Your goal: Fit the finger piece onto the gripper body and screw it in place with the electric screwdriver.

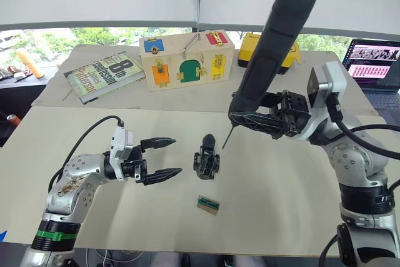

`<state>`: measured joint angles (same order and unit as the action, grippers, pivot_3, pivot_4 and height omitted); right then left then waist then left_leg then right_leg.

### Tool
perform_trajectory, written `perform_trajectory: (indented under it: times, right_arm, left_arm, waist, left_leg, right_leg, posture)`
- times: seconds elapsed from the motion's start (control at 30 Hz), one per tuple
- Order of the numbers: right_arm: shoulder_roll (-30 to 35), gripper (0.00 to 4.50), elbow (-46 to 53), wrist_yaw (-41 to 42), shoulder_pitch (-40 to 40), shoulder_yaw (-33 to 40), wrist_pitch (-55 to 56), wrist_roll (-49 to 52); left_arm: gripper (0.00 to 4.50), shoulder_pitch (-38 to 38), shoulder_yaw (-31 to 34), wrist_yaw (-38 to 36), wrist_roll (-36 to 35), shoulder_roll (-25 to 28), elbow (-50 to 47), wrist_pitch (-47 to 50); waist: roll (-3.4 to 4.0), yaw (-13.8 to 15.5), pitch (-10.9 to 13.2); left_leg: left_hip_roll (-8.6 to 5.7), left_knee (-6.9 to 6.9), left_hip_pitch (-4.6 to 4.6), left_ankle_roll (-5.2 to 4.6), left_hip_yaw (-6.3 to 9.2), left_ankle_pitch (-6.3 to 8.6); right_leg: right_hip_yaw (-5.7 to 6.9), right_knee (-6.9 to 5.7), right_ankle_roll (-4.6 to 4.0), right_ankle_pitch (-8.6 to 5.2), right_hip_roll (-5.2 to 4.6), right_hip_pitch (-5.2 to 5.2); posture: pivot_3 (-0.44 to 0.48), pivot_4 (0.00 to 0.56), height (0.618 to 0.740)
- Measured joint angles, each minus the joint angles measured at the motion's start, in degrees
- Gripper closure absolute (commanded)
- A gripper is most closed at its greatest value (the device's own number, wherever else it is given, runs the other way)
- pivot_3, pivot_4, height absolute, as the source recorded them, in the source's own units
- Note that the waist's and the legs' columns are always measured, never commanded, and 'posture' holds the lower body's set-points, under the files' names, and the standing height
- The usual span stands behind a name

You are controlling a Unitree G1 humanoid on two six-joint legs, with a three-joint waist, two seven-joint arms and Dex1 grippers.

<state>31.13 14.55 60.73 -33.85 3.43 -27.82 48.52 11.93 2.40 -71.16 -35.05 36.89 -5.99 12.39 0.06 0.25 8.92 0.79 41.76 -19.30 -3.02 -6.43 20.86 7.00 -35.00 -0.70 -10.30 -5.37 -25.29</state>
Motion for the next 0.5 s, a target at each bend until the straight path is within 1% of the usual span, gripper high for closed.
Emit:
perform_trajectory:
  times: [0.03, 0.1, 0.5]
  right_arm:
    - [-1.62, 2.58, -0.05, -0.76, -0.63, -1.03, -0.37, -0.04]
    - [-2.47, 2.58, -0.03, -1.44, -1.27, -1.90, -0.39, -0.05]
    - [-5.40, 2.58, 0.06, -2.23, -1.51, -6.09, -0.39, -2.46]
  left_arm:
    - [0.00, 0.41, -0.60, -0.55, 1.30, -0.01, 0.77, -0.19]
    - [0.00, 0.53, -1.41, -1.17, 2.05, -0.07, 0.96, -0.92]
    - [0.00, 1.47, -3.48, -1.33, 6.49, -3.22, 3.54, -4.79]
  waist:
    - [0.02, -0.14, 0.02]
    - [0.03, -0.16, 0.03]
    - [0.04, -0.77, 0.03]
  left_leg:
    - [-0.01, 0.00, -0.01, 0.01, -0.02, -0.01]
    - [-0.01, 0.00, -0.01, 0.02, -0.02, -0.01]
    - [-0.02, -0.05, 0.00, 0.10, -0.04, -0.05]
  right_leg:
    - [-0.01, -0.01, 0.00, 0.00, 0.01, -0.01]
    - [0.00, -0.04, 0.00, 0.00, 0.02, -0.01]
    - [0.02, -0.05, 0.01, 0.00, 0.09, 0.00]
  posture:
    - [0.000, 0.150, 0.740]
    - [0.000, 0.150, 0.740]
    - [0.000, 0.150, 0.740]
